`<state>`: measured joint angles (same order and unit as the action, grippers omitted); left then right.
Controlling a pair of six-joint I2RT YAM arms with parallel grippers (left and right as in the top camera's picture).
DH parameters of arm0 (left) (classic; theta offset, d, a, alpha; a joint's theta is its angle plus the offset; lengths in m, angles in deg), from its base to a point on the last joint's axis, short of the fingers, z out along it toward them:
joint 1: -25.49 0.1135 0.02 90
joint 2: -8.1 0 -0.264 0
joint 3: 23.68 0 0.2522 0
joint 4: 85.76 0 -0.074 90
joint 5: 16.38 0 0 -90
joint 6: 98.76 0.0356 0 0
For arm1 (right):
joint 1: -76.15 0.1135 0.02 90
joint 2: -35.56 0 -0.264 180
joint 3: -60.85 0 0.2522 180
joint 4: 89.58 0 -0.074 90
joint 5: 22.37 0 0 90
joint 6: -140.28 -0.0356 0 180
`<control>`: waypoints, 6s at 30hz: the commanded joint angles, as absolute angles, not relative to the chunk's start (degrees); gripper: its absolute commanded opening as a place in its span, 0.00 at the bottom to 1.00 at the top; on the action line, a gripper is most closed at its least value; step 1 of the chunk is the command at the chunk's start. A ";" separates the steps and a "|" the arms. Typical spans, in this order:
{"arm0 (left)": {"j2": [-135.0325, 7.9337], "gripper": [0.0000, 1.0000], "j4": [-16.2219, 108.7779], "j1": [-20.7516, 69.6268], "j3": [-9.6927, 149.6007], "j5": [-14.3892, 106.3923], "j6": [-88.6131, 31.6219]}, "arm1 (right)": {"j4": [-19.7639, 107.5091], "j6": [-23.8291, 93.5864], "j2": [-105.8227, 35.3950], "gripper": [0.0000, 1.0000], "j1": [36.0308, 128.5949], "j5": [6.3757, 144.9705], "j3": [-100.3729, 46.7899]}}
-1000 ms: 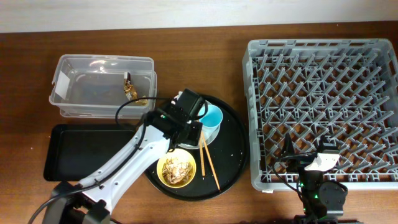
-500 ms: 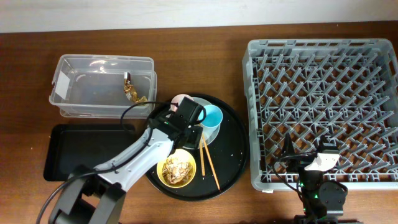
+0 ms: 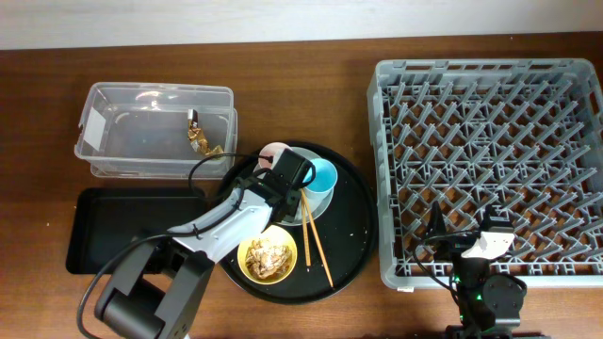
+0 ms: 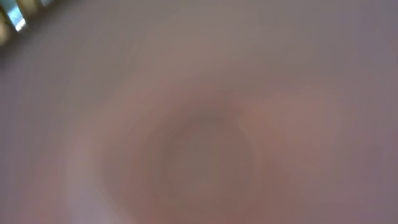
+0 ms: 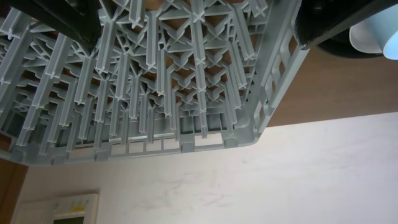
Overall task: Sort waste into correct bins and load items into the dishwasher rack
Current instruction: 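Grasp the white tissue on the plate with the left gripper, then drop the tissue into the clear bin with the left gripper, then grasp the rim of the yellow bowl with the left gripper, then tip the yellow bowl over the black tray to dump the food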
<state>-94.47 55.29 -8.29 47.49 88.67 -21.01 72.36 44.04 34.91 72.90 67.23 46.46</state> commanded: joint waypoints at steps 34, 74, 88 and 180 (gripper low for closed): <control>-65.92 0.84 65.54 23.86 47.99 77.17 -25.93 | 72.08 43.77 35.20 0.98 72.68 66.94 46.77; -81.05 0.38 36.56 -21.30 42.70 76.40 -46.98 | 72.08 43.77 35.20 0.98 72.68 66.94 46.77; -81.05 0.32 39.80 -23.90 40.73 76.67 -48.46 | 72.08 43.77 35.20 0.98 72.68 66.94 46.77; -59.91 0.00 28.28 73.58 42.15 14.31 -1.38 | 72.08 43.77 35.20 0.98 72.68 66.94 46.77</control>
